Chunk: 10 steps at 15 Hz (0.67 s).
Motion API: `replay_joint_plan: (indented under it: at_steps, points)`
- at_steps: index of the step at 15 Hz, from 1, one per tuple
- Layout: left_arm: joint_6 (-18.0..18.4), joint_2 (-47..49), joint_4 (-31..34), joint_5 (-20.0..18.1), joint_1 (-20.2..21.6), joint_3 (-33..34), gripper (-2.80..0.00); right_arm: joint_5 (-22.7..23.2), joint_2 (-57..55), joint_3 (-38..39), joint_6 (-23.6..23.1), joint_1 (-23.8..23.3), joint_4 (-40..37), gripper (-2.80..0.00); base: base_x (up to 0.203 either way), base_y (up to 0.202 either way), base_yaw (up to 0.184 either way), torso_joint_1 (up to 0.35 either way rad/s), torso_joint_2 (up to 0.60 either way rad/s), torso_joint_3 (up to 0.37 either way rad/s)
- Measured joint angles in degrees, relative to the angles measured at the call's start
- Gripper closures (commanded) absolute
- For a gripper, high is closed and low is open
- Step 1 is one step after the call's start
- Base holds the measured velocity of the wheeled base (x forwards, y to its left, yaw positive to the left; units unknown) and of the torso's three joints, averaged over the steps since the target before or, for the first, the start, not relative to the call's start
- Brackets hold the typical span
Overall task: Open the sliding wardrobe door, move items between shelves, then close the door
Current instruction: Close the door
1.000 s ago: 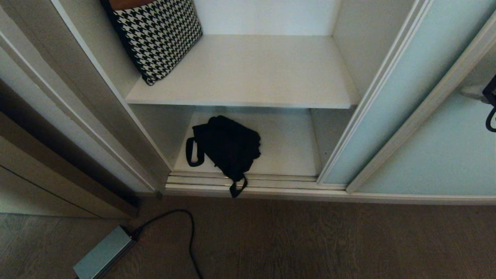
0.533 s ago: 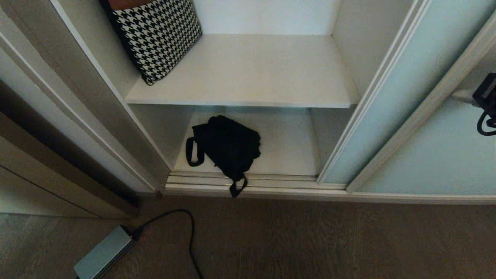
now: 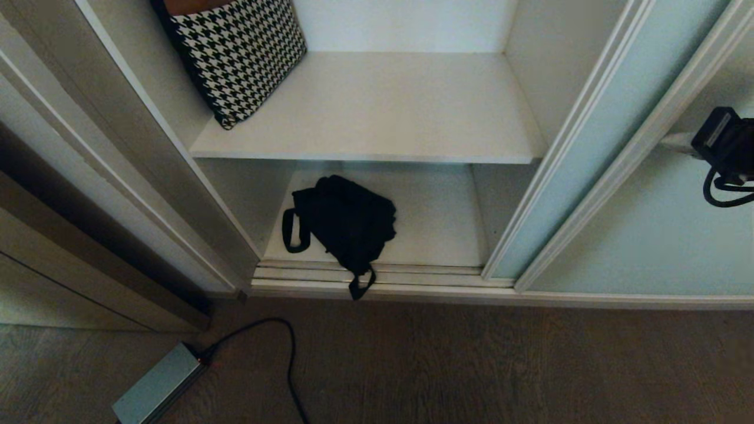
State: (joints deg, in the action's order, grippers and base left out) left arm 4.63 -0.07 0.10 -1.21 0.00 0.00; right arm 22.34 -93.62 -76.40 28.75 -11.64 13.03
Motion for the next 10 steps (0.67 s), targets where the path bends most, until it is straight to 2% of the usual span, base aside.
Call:
replay_joint_plan:
  at_steps: [5, 10]
  points:
    - [0.0, 0.0, -0.03, -0.02, 0.0, 0.0, 0.0, -3.79, 1.28, 1.15, -0.35, 9.29, 0.67, 0.0, 0.0, 0.0, 0.0, 0.0, 0.0, 0.0]
    - [0.0, 0.0, -0.01, 0.0, -0.02, 0.0, 0.0, -7.98, 5.5, 6.4, -3.7, 24.02, 1.1, 0.0, 0.0, 0.0, 0.0, 0.0, 0.0, 0.0]
